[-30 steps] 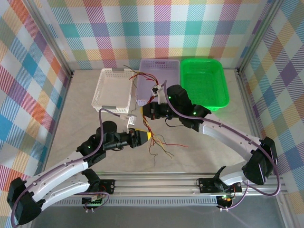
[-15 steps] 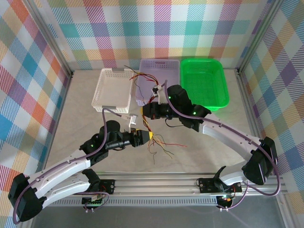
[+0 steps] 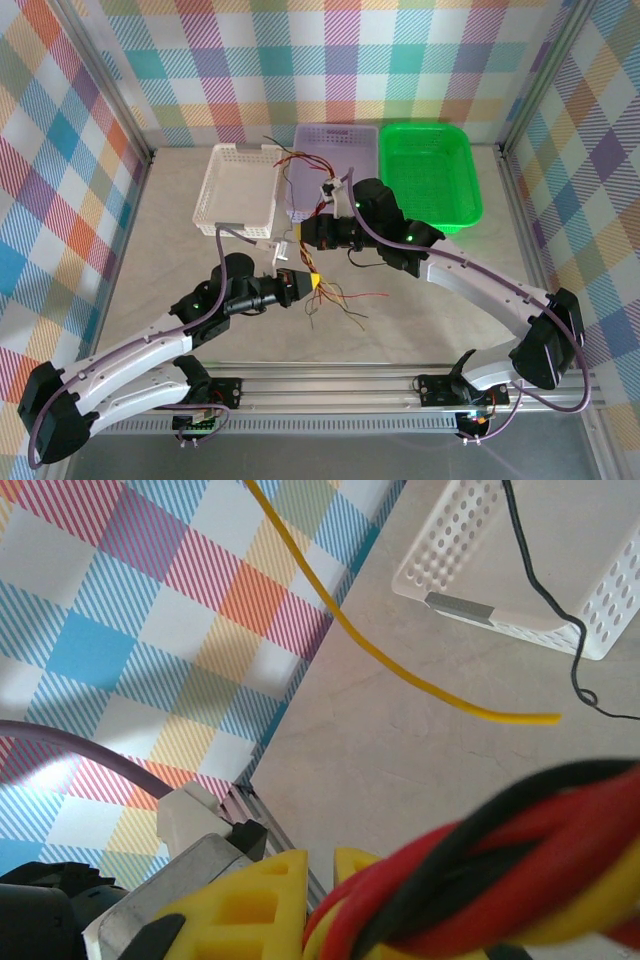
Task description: Untangle the cables
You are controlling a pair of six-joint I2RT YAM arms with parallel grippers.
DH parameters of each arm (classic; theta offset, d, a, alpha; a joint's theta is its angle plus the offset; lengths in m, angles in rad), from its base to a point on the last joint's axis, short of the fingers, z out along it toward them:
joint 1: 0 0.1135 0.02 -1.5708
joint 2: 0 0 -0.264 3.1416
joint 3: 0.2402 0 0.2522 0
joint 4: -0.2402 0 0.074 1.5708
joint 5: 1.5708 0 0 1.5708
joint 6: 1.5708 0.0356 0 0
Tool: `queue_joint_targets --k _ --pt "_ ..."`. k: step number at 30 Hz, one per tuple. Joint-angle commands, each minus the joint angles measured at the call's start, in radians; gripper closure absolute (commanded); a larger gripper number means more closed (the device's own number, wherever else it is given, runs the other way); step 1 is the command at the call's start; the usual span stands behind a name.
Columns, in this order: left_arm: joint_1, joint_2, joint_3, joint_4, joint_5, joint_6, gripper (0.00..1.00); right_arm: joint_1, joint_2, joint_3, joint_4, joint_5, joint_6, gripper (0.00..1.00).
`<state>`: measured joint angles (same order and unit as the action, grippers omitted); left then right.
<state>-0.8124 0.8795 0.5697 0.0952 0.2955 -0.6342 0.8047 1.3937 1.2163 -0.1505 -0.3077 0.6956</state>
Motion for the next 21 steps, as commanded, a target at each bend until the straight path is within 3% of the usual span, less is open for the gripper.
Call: queue_joint_targets --k 1,6,13,16,21 --pt "-0.015 -0.056 0.029 -0.046 -0.027 0.03 1.0 -0.047 -0.077 -0.049 -0.011 0.001 0.004 0.9" --pt "-0.015 -0.053 0.041 -0.091 0.032 0.028 1.0 -0.137 -0.134 -0.123 -0.02 -0.099 0.007 0.67" --pt "-0.013 -0.006 0.108 -0.128 0.137 0.054 1.0 -0.148 -0.206 -0.221 -0.009 -0.163 -0.061 0.46" --pt "-0.013 0.002 0.139 -0.158 0.158 0.074 1.0 -0.147 -0.229 -0.279 0.053 -0.214 -0.059 0.45" --pt "-0.013 0.0 0.157 -0.184 0.177 0.091 1.0 -0.147 -0.245 -0.354 0.129 -0.277 -0.058 0.52"
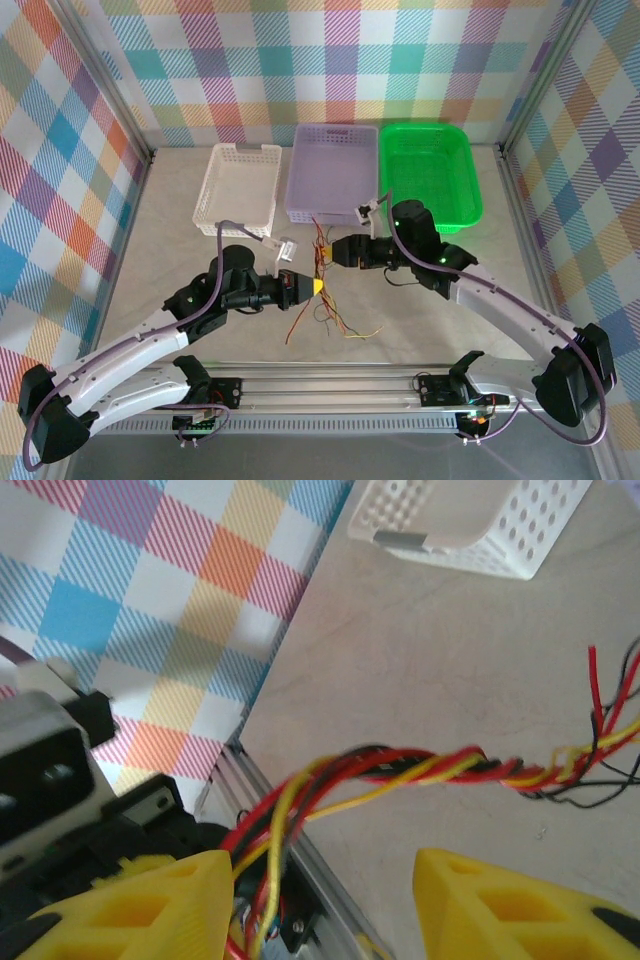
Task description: Untangle the cables
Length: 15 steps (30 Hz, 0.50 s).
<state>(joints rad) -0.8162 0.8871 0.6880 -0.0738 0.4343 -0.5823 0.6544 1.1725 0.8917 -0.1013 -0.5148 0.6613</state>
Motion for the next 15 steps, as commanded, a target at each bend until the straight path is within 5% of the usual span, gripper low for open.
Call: queue_joint_targets --k 1,15 --pt "-0.01 -0.011 0.038 -0.019 0.037 0.042 1.0 0.004 -0.029 -0.047 0.098 -0.075 -0.017 0.52" --pt "-0.009 -0.022 0.014 -0.008 0.047 0.029 1.0 0.048 -0.095 -0.155 0.311 -0.065 0.02 0.53"
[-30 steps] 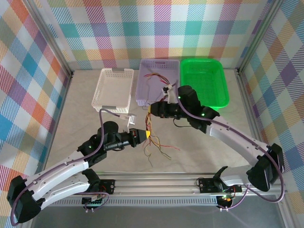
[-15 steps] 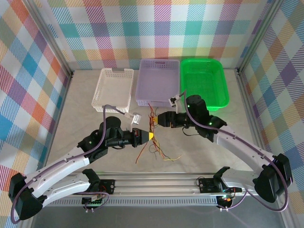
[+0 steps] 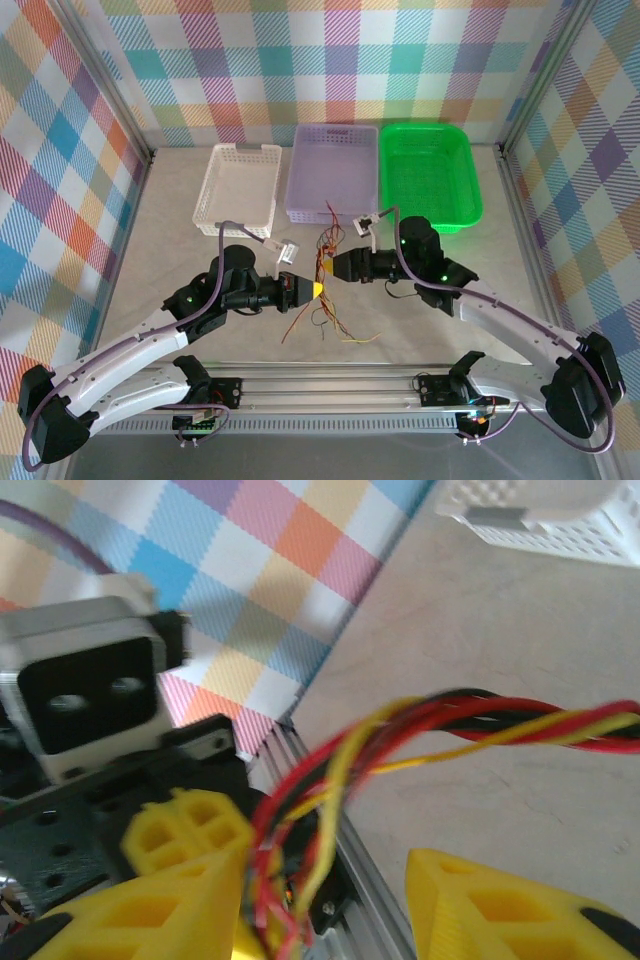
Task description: Untangle the cables
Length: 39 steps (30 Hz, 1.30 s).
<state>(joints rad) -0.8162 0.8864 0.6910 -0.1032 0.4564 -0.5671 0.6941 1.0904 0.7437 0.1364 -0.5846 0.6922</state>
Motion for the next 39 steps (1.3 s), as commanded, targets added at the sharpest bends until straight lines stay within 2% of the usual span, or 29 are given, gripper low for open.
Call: queue_joint_targets --k 1,16,24,27,29,39 --pt "-0.01 -0.023 0.01 0.023 0.023 0.013 1.0 0.01 -0.006 -0.007 0.079 0.001 -0.008 0.53" --pt "-0.01 -0.039 -0.003 0.079 0.045 -0.018 1.0 0.048 0.072 -0.008 0.147 0.034 0.02 0.59" --pt "-0.01 -0.063 -0.001 0.059 0.029 -0.007 1.0 0.065 0.098 0.002 0.179 0.039 0.027 0.81" --pt "-0.009 -0.076 -0.004 0.034 0.021 0.005 1.0 0.065 0.078 0.005 0.137 0.06 0.004 0.9" --pt "-0.009 -0.089 -0.007 0.018 0.015 0.01 1.0 0.065 0.062 0.009 0.09 0.088 -0.018 1.0" --pt "-0.009 -0.148 0.0 -0.084 -0.013 0.043 1.0 0.043 -0.007 0.029 -0.149 0.286 -0.063 1.0"
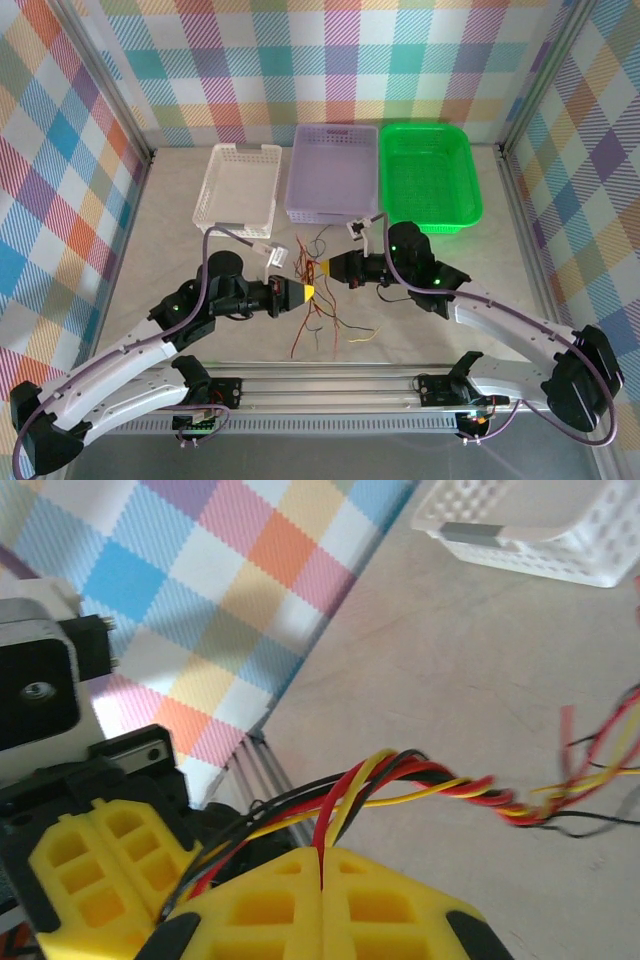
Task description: Untangle the cables
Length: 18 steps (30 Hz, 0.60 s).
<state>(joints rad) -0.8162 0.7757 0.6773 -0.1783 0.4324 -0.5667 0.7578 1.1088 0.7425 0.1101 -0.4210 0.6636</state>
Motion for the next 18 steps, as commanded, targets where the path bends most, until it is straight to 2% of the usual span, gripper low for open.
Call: queue_joint_targets --k 1,12,18 --pt "-0.008 -0.044 0.017 -0.024 0.005 0.051 1.0 -0.033 -0.036 0.028 -0.141 0.133 -0.034 1.0" --pt "0.006 -0.106 0.089 -0.251 -0.057 0.134 1.0 -0.204 -0.199 0.012 -0.336 0.195 -0.025 1.0" --pt "0.021 -0.123 0.156 -0.376 -0.178 0.153 1.0 -0.308 -0.287 0.048 -0.469 0.218 -0.066 1.0"
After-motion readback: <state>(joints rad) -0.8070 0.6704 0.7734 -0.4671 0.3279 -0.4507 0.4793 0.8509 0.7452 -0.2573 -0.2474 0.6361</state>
